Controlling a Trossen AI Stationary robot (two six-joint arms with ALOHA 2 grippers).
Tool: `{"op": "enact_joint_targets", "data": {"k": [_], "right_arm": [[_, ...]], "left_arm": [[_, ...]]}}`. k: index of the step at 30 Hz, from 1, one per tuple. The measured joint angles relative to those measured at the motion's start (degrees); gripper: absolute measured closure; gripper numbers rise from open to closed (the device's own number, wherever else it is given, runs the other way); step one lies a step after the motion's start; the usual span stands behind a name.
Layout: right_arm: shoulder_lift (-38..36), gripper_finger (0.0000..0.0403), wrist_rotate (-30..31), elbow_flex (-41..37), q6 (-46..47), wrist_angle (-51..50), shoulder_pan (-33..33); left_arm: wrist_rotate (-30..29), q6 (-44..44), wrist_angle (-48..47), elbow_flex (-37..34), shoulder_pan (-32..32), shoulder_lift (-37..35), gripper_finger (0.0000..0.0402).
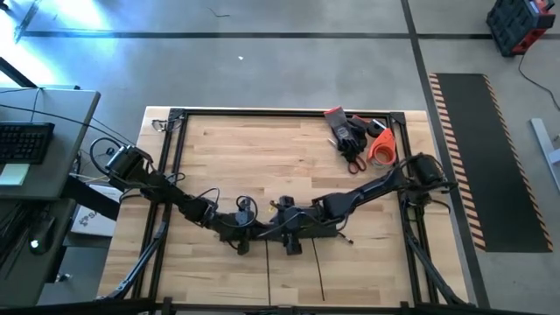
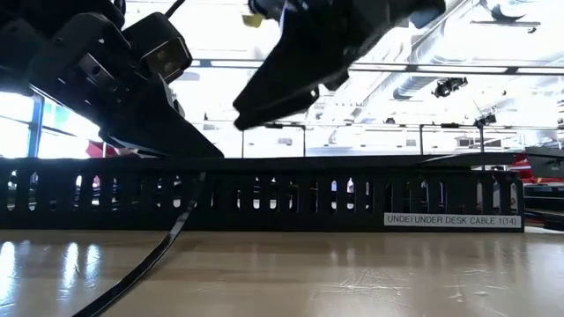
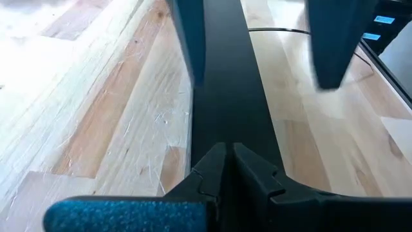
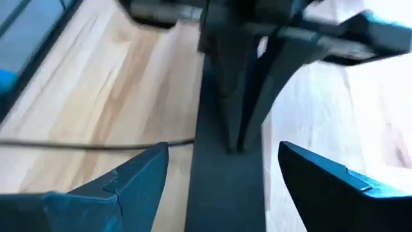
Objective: Ziptie cables
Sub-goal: Close the black cable duct
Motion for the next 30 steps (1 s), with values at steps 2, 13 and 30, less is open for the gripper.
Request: {"op": "enact_joint_targets", "data": {"k": [2, 13, 30], "right_arm": [[-0.7, 0.0131, 0.0, 0.0, 1.6, 0.3, 0.1], [-0.2, 0.0273, 2.7, -6.3, 11.1, 2.1, 1.2], [-0.5, 0.0341, 5.8, -7.8, 7.7, 6.0, 1.6]], "left_arm": [[0.0, 0.0, 0.0, 0.0, 0.0, 0.0, 0.0388], [-0.1, 1.2, 1.1, -0.2, -0.1, -0.1, 0.0388], [12.2, 4.5, 4.5, 4.0, 5.0, 0.7, 0.0388]]}}
